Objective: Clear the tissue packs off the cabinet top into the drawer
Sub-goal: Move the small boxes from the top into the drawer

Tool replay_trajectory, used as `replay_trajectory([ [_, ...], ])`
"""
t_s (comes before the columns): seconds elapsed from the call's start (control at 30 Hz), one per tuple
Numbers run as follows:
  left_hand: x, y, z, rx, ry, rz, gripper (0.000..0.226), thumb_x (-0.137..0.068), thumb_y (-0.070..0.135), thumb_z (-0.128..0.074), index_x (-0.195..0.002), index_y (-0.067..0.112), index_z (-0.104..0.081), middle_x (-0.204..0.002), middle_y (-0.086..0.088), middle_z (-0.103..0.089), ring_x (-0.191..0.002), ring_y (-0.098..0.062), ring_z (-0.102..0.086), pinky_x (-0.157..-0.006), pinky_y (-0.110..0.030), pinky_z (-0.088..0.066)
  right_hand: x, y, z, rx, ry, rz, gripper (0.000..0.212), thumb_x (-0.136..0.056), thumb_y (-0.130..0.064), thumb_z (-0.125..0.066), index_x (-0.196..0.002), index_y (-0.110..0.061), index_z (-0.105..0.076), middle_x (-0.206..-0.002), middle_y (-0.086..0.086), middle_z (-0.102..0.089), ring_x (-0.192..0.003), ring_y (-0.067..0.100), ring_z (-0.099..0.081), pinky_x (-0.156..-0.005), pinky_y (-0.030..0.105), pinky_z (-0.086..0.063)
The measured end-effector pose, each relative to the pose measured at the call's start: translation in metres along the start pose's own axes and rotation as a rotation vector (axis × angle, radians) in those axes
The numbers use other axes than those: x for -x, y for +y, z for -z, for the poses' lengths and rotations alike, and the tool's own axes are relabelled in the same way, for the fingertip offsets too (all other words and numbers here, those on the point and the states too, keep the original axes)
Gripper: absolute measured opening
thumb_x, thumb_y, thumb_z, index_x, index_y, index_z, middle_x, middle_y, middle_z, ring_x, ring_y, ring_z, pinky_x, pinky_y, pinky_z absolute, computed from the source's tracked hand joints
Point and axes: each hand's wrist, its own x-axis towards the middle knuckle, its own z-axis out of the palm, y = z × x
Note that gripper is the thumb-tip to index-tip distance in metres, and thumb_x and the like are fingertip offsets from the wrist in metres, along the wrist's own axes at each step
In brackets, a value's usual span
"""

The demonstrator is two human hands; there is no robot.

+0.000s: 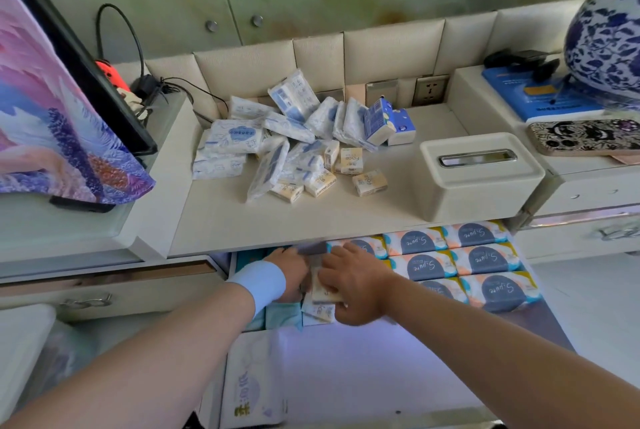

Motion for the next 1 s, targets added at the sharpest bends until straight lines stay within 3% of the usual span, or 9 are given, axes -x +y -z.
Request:
replay_trajectory([
  [0.17, 0.014, -0.009, 0.005, 0.201, 0.033, 0.013, 0.042, -0.085, 0.015, -0.056, -0.120, 0.037, -0.062, -0.132, -0.002, -0.050, -0.115, -0.022, -0.053, -0.096, -0.040, -0.048, -0.006, -0.035, -0.029, 0.106, -0.222, 0.062, 0.037, -0.078, -0.039, -0.062, -0.106, -0.015, -0.064, -0.104, 0.008, -0.062, -0.092, 0.027, -0.055, -0.084, 0.039, -0.044],
  [0.37, 0.027, -0.017, -0.001, 0.201, -0.006, 0.051, 0.045, -0.087, 0.021, -0.059, -0.130, 0.037, -0.057, -0.137, 0.000, -0.045, -0.119, -0.023, -0.051, -0.099, -0.039, -0.047, -0.010, -0.062, -0.058, 0.171, -0.323, -0.266, 0.052, -0.087, -0.013, -0.059, -0.135, -0.008, -0.040, -0.123, 0.017, -0.046, -0.104, 0.033, -0.052, -0.079, 0.039, -0.045],
  [0.5, 0.033, -0.021, 0.000, 0.200, 0.028, 0.031, 0.044, -0.090, 0.021, -0.058, -0.133, 0.032, -0.055, -0.137, 0.003, -0.048, -0.126, -0.019, -0.045, -0.098, -0.038, -0.046, -0.015, -0.065, -0.060, 0.064, -0.314, -0.351, 0.056, -0.083, -0.003, -0.061, -0.134, -0.011, -0.040, -0.127, 0.012, -0.047, -0.109, 0.032, -0.055, -0.079, 0.038, -0.051],
  [0.73, 0.037, -0.021, -0.010, 0.126, 0.024, 0.028, 0.053, -0.089, 0.006, -0.056, -0.137, 0.027, -0.051, -0.148, 0.000, -0.027, -0.131, -0.026, -0.031, -0.097, -0.040, -0.046, -0.018, -0.056, -0.051, 0.114, -0.286, -0.261, 0.055, -0.082, 0.001, -0.064, -0.131, -0.012, -0.043, -0.123, 0.009, -0.049, -0.096, 0.032, -0.061, -0.061, 0.037, -0.045],
  [0.83, 0.036, -0.021, -0.011, 0.131, 0.026, 0.043, 0.056, -0.088, 0.007, -0.059, -0.139, 0.028, -0.049, -0.146, -0.002, -0.025, -0.131, -0.027, -0.030, -0.097, -0.041, -0.048, -0.022, -0.064, -0.052, 0.146, -0.321, -0.344, 0.050, -0.062, -0.011, -0.083, -0.106, -0.013, -0.059, -0.095, 0.007, -0.057, -0.063, 0.026, -0.064, -0.041, 0.031, -0.040],
  [0.87, 0.036, -0.022, -0.011, 0.141, 0.026, 0.046, 0.057, -0.088, 0.009, -0.060, -0.139, 0.029, -0.048, -0.146, -0.003, -0.025, -0.131, -0.027, -0.030, -0.098, -0.041, -0.047, -0.022, -0.063, -0.055, 0.128, -0.307, -0.323, 0.047, -0.064, -0.022, -0.084, -0.103, -0.015, -0.059, -0.091, 0.005, -0.058, -0.058, 0.026, -0.063, -0.040, 0.030, -0.037],
  [0.93, 0.036, -0.024, -0.013, 0.156, 0.028, 0.046, 0.058, -0.088, 0.011, -0.061, -0.140, 0.030, -0.047, -0.146, -0.004, -0.025, -0.132, -0.027, -0.029, -0.101, -0.041, -0.045, -0.019, -0.058, -0.055, 0.123, -0.289, -0.249, 0.038, -0.083, -0.043, -0.065, -0.108, -0.017, -0.054, -0.091, 0.002, -0.060, -0.059, 0.025, -0.061, -0.045, 0.030, -0.035],
  [1.0, 0.037, -0.026, -0.015, 0.164, 0.026, 0.043, 0.059, -0.087, 0.013, -0.063, -0.141, 0.031, -0.046, -0.147, -0.003, -0.025, -0.133, -0.027, -0.028, -0.103, -0.041, -0.043, -0.011, -0.053, -0.052, 0.185, -0.304, -0.075, 0.039, -0.088, -0.050, -0.054, -0.110, -0.017, -0.052, -0.089, 0.002, -0.063, -0.056, 0.024, -0.059, -0.049, 0.031, -0.040],
])
